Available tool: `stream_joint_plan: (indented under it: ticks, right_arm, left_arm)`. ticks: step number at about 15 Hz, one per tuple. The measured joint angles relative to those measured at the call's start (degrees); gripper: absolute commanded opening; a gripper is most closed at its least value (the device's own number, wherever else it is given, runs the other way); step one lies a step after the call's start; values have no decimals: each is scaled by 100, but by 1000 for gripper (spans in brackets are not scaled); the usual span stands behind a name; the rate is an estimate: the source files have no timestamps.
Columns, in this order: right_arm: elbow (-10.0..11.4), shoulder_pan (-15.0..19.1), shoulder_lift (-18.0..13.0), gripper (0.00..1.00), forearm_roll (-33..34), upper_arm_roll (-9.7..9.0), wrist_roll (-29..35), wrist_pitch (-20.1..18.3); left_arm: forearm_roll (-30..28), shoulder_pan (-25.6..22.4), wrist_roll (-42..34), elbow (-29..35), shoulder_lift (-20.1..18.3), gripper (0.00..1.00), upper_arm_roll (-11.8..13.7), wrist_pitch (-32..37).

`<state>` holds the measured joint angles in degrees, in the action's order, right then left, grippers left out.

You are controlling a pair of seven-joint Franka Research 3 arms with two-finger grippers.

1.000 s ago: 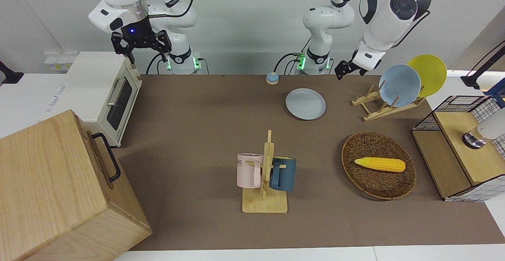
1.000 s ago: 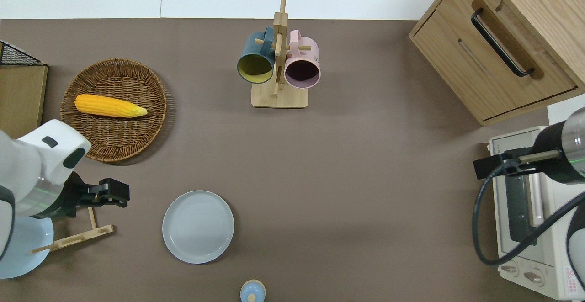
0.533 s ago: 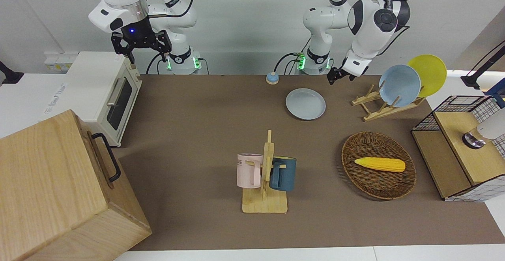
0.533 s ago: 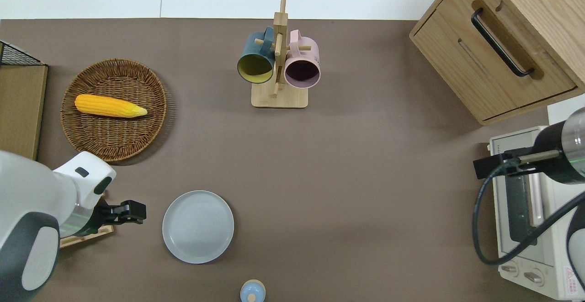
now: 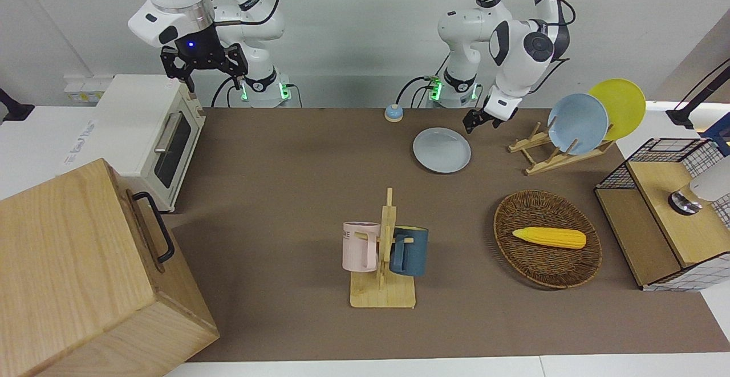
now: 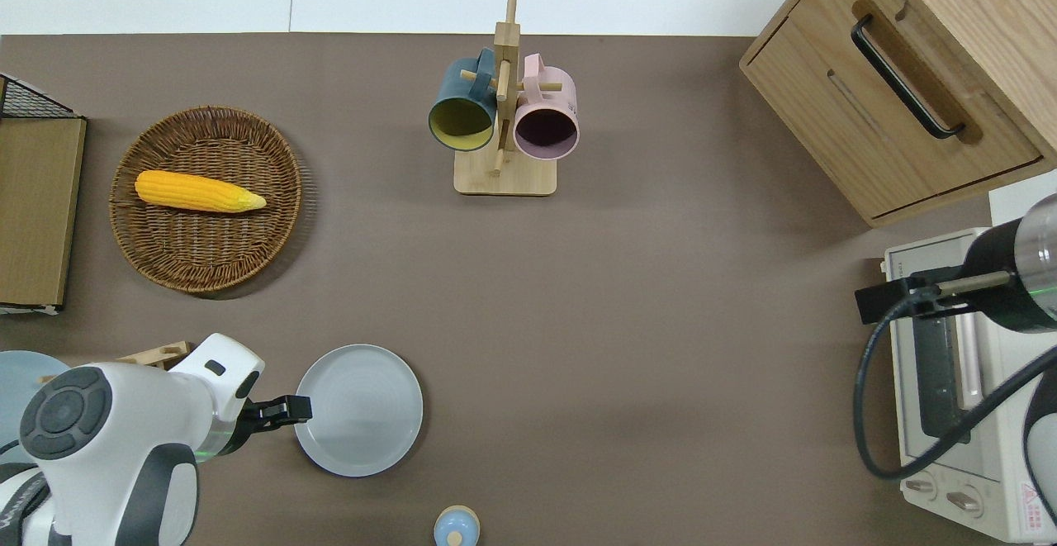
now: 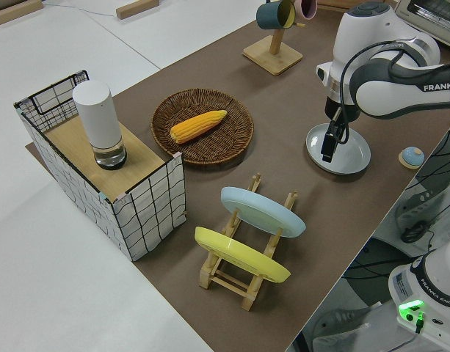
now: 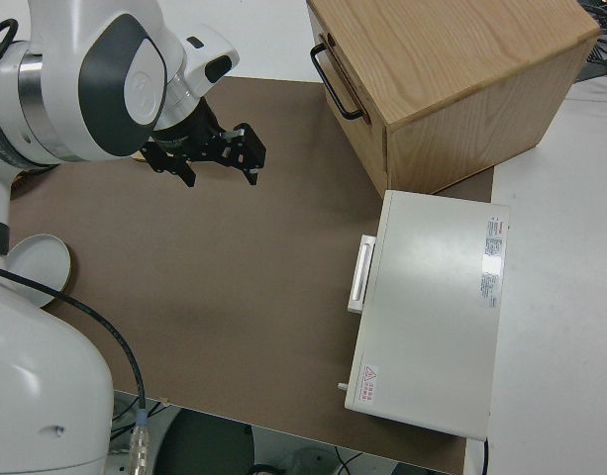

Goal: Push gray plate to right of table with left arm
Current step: 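Move the left gripper down to the near edge of the gray plate, then push the gray plate with the left gripper away from the wicker tray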

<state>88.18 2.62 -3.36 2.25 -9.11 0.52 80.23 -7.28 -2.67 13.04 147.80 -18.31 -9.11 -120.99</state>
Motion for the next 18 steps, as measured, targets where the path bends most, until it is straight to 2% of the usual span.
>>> stream_joint_plan:
  ticks: [2,3,6,7,8,10,18]
  right_arm:
    - [0,0,0,996,0,0,0,0]
    - [0,0,0,996,0,0,0,0]
    - [0,0,0,996,0,0,0,0]
    - [0,0,0,996,0,0,0,0]
    - [0,0,0,996,0,0,0,0]
    - [0,0,0,996,0,0,0,0]
    - [0,0,0,996,0,0,0,0]
  left_arm:
    - [-25,153,0,168,217,810,-1,-445]
    - [-43,289,18,281,438,695,-9,-792]
    - [-97,403,27,335,720,469,-8,-1040]
    - [-106,404,27,335,742,294,-8,-1054]
    - [-112,404,27,335,745,168,-6,-1058]
    - [-116,404,27,335,746,15,-4,-1060]
    - [-193,404,22,327,679,0,8,-1029]
